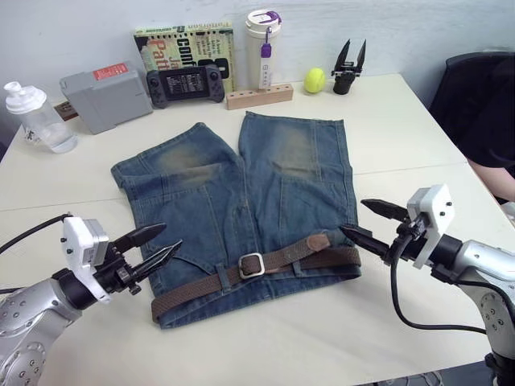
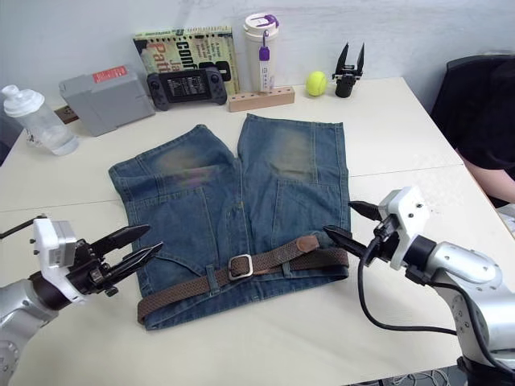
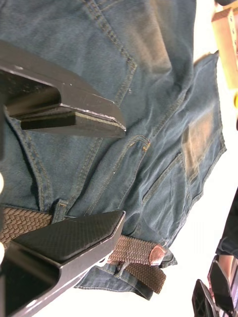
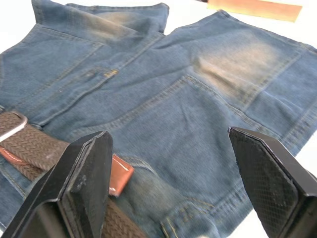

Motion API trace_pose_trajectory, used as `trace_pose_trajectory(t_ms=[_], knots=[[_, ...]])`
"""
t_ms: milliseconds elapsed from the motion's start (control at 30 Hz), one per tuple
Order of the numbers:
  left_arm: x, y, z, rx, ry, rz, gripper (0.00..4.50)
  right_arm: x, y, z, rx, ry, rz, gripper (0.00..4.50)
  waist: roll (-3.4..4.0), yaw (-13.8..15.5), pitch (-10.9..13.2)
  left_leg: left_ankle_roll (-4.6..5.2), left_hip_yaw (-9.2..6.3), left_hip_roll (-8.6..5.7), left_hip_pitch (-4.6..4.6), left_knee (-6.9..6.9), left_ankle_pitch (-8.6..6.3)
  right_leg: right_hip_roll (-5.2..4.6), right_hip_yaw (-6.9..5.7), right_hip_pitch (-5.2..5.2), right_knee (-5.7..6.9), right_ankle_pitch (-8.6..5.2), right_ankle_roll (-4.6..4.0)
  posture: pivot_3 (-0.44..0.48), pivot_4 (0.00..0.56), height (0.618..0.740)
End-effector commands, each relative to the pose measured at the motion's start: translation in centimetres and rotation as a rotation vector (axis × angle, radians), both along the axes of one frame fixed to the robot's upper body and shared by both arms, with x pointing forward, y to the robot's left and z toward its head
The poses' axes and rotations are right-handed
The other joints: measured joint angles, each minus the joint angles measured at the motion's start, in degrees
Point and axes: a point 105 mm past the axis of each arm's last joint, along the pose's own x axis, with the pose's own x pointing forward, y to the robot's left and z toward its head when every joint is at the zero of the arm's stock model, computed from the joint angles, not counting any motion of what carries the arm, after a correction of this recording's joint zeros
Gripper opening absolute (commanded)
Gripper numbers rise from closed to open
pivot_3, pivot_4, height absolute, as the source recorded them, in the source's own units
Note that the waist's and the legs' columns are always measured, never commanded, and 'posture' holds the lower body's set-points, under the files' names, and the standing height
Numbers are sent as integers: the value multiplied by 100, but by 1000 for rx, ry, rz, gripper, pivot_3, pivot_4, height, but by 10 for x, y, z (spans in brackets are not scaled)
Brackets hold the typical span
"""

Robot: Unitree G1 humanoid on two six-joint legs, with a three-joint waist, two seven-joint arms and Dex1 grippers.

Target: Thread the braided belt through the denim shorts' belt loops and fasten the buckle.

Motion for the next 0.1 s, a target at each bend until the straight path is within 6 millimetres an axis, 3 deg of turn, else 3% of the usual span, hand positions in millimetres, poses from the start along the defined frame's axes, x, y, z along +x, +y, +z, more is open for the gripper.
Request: trace_pose_trajectory(t_ms=[33,100], knots=[[1,-3,4,2,-27,-7,2613,0,6,7,4,-45,16,3966,0,-1,0,0,0,0,0,1,0,0,0,0,2,0,0,0,150,705],[2,-3,3,15,-29,-2,2613,-1,8,6,10,-39,22,3966,0,-2,0,0,0,1,0,2,0,1,0,0,4,0,0,0,150,705]])
